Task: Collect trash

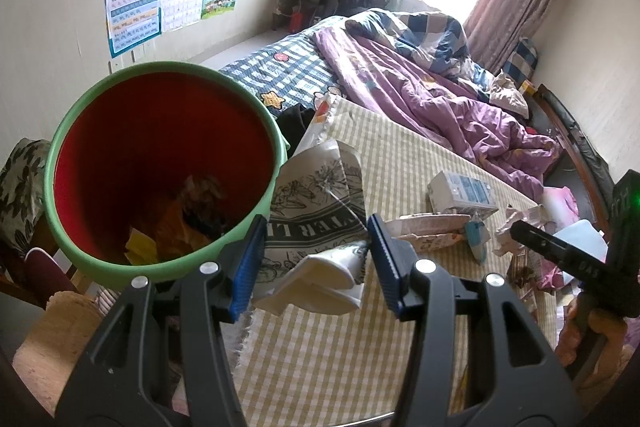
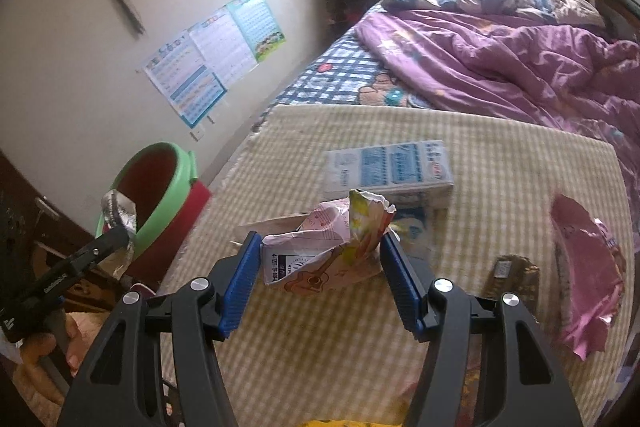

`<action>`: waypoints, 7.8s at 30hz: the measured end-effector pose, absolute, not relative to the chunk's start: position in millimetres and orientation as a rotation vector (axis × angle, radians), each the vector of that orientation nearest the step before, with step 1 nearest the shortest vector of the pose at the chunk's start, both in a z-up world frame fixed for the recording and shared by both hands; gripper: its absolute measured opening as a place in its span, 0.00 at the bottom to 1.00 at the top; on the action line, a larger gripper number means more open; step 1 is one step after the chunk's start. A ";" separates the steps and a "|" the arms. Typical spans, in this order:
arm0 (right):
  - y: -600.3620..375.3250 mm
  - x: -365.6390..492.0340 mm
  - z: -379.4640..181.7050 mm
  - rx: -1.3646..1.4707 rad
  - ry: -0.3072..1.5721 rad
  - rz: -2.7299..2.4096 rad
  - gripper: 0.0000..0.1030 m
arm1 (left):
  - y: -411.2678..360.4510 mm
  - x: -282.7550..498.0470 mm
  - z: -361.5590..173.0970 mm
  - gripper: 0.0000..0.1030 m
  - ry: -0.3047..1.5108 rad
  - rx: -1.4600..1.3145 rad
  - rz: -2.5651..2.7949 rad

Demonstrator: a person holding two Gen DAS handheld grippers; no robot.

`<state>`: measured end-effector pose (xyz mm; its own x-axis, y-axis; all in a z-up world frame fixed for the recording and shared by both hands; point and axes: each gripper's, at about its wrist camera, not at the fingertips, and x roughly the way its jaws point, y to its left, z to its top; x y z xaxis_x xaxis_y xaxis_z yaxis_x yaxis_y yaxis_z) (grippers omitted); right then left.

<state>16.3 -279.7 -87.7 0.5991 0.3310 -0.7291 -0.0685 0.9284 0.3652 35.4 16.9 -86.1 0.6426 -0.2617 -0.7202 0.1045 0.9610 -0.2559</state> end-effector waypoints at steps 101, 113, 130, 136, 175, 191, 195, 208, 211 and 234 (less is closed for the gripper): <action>-76.8 113.2 -47.5 0.257 0.877 0.727 0.60 | 109.2 57.3 -93.4 0.47 0.830 -0.259 0.096; -116.2 102.7 -36.4 0.294 0.841 0.691 0.67 | 107.6 53.4 -91.2 0.52 0.822 -0.242 0.092; -305.0 71.5 -85.6 0.344 0.907 0.201 0.67 | 48.7 44.9 -72.4 0.57 0.788 -0.175 -0.061; -323.2 71.0 -119.6 0.333 1.006 0.156 0.67 | 22.9 45.6 -79.7 0.61 0.821 -0.132 -0.147; -359.5 21.8 -128.7 0.535 0.988 0.141 0.47 | -158.1 95.7 -163.6 0.74 1.020 0.375 -0.598; -329.1 24.1 -123.9 0.509 0.983 0.189 0.47 | -87.6 72.0 -138.1 0.14 1.030 -0.037 -0.507; -318.1 26.1 -126.6 0.488 0.996 0.210 0.47 | -56.1 59.8 -123.0 0.14 0.993 -0.154 -0.466; -274.2 27.3 -123.8 0.431 1.001 0.289 0.47 | -8.5 49.2 -117.0 0.14 0.971 -0.216 -0.353; -269.2 27.8 -118.9 0.408 0.987 0.290 0.47 | -6.5 47.1 -111.8 0.14 0.951 -0.212 -0.346; -248.9 35.0 -108.2 0.387 0.977 0.339 0.47 | 11.5 44.3 -88.6 0.14 0.842 -0.179 -0.260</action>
